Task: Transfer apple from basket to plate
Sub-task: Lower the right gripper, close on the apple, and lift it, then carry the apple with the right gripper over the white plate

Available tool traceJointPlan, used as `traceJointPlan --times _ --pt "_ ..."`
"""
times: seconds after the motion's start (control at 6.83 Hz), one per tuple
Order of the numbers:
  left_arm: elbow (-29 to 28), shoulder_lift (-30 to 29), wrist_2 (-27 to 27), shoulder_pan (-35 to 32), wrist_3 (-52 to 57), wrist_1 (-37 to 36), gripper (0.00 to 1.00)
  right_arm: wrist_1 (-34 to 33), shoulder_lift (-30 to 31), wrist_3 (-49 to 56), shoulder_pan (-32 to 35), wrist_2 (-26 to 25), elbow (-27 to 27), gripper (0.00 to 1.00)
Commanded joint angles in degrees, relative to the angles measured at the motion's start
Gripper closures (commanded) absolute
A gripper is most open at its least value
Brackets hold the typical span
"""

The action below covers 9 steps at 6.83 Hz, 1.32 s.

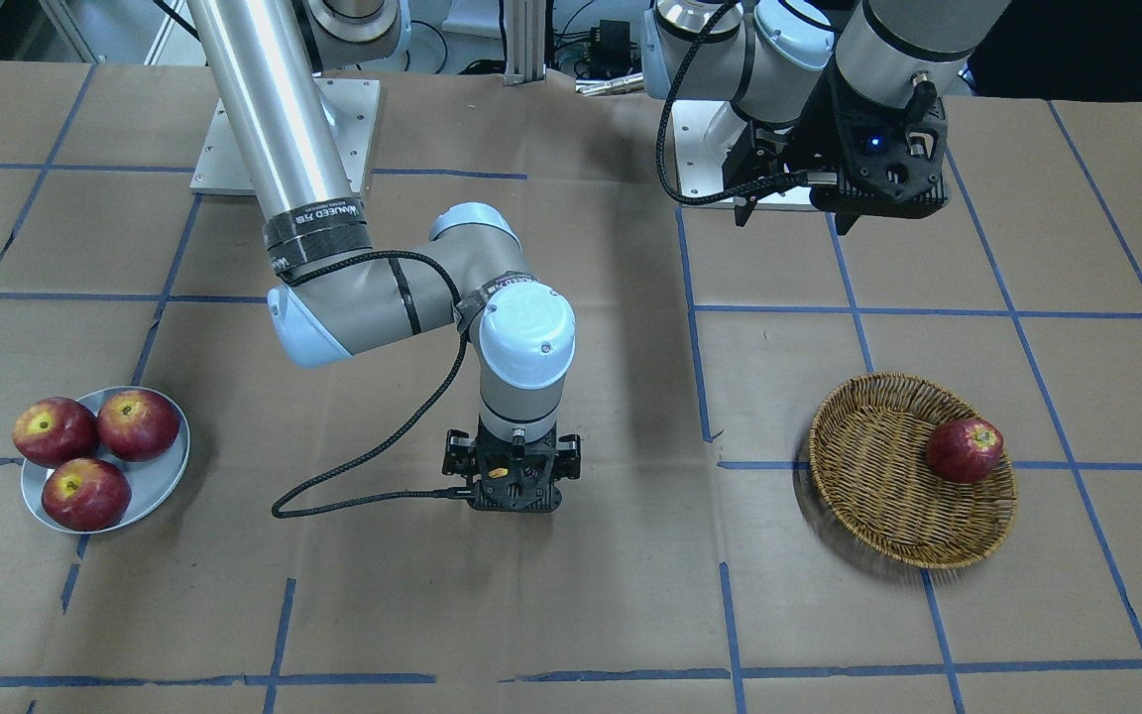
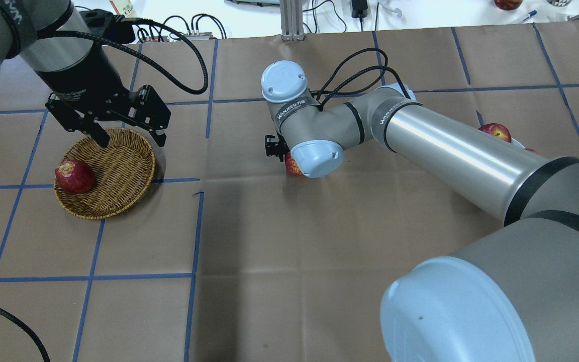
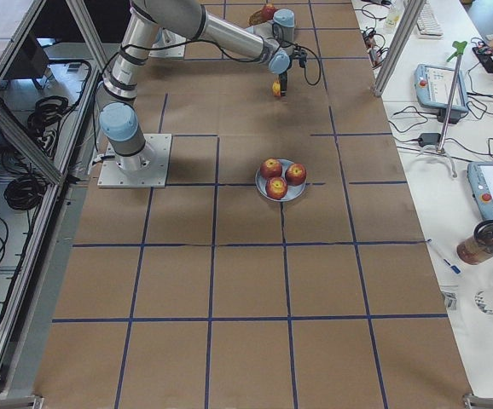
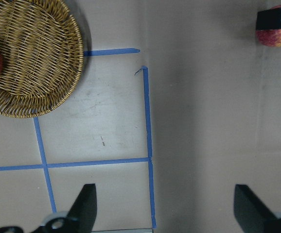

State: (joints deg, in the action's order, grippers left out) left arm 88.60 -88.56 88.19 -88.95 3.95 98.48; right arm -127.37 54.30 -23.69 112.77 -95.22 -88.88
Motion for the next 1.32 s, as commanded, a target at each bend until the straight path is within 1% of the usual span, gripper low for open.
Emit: traceJointPlan --times 0.0,0.15,0.29,0.44,0.59,0.73,0.88,1.02,1.17 --pt "-0.27 0.05 -0.04 0.09 -0.08 0.05 0.01 0.54 0.1 0.13 -0.01 0.39 0.11 0.37" --pt "0.17 0.14 -0.04 0.0 -0.08 0.05 0.01 0.64 0.28 0.22 -0.18 0.21 0.29 0.45" --pt "0.26 0.23 0.05 0.09 0.01 0.05 0.01 1.77 0.97 0.22 -0.36 0.21 1.16 0.45" --pt "0.17 0.23 -0.04 0.0 -0.08 0.05 0.01 5.35 4.11 0.22 -0.71 0.21 2.82 0.44" --pt "0.17 0.23 0.05 0.0 0.01 0.14 0.01 12.34 7.45 0.66 -1.58 0.3 5.45 0.44" --pt "0.17 0.23 0.05 0.0 -0.08 0.14 0.01 16.85 10.88 5.01 -3.42 0.13 6.43 0.44" --pt "0.17 0.23 0.05 0.0 0.01 0.14 0.01 18.64 13.61 7.84 -5.96 0.13 5.4 0.44" --pt "0.17 0.23 0.05 0.0 0.01 0.14 0.01 18.74 16.42 14.13 -9.64 -0.05 2.78 0.44" --pt "0.26 0.23 0.05 0.0 0.01 0.14 0.01 18.65 19.58 22.2 -15.77 0.12 -0.99 0.45"
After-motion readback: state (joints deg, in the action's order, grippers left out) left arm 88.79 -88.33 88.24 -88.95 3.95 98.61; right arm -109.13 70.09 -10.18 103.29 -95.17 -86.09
